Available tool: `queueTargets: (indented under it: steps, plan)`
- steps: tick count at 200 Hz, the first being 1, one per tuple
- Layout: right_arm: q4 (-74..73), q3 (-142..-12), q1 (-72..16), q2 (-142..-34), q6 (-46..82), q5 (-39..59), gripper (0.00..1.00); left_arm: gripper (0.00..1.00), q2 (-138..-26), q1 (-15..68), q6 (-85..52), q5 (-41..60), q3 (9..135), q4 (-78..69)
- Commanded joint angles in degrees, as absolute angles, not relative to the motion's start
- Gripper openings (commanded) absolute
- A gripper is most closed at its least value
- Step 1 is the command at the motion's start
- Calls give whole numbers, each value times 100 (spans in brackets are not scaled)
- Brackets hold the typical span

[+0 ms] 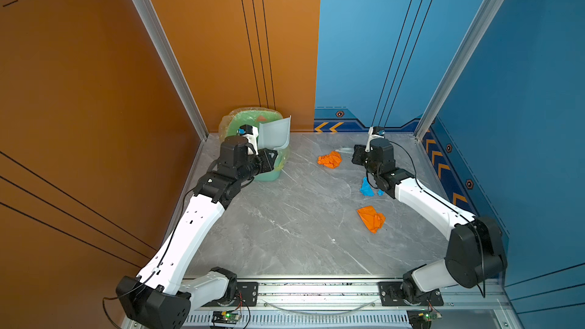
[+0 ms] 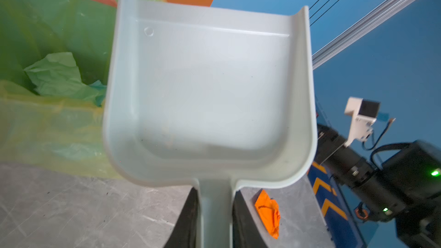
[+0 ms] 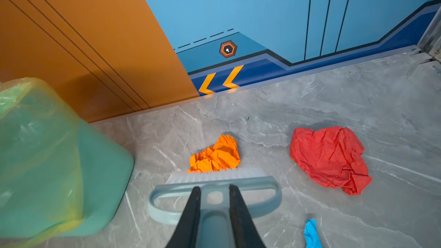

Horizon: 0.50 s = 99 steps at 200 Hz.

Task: Sweep away the paper scraps from the table
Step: 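Lower the dustpan with the left gripper while the right brush nears the orange scrap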

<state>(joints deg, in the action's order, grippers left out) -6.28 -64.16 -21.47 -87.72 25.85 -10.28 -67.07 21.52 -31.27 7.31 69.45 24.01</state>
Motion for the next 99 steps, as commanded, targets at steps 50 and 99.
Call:
queueTargets:
  steps: [50, 99]
  plan:
    - [-1081, -7564, -2413, -10256, 2767, -1884, 0, 0, -6991, 3646, -2590, -957, 6444, 2633]
    - [-844, -8128, -2535, -10993, 2791, -2141, 0, 0, -7377, 4298, -2591, -1589, 6264, 2726]
